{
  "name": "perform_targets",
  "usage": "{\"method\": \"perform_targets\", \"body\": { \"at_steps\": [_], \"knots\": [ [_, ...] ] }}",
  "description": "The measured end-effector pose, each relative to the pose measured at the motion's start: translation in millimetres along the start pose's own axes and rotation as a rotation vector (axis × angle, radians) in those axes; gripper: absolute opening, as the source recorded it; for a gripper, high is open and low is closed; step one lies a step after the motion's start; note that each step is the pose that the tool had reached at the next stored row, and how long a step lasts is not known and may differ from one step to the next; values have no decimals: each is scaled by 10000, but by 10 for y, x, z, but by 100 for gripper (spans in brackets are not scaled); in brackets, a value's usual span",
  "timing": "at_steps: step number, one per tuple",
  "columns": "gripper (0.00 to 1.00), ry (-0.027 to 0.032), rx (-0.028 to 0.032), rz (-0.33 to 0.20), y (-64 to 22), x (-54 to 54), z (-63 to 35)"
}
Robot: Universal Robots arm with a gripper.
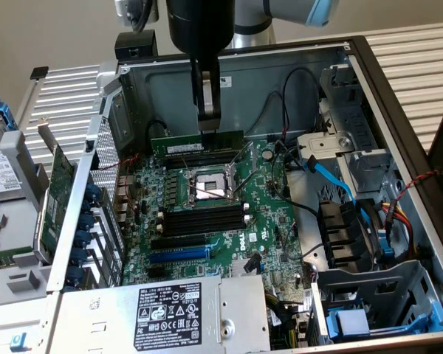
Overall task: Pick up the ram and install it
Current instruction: 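Insert the ram into the slot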
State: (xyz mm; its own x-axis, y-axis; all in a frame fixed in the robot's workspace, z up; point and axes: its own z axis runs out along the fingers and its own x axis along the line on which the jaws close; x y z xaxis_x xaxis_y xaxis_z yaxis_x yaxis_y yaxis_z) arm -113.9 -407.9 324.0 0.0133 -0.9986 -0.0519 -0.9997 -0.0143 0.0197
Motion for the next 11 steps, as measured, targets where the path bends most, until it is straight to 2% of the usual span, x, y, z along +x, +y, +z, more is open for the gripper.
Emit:
{"method": "perform_targets", "body": {
  "at_steps": [7, 11],
  "knots": [
    [13, 10, 2, 2, 0, 20, 32],
    [13, 56, 1, 2, -1, 22, 61]
  ]
}}
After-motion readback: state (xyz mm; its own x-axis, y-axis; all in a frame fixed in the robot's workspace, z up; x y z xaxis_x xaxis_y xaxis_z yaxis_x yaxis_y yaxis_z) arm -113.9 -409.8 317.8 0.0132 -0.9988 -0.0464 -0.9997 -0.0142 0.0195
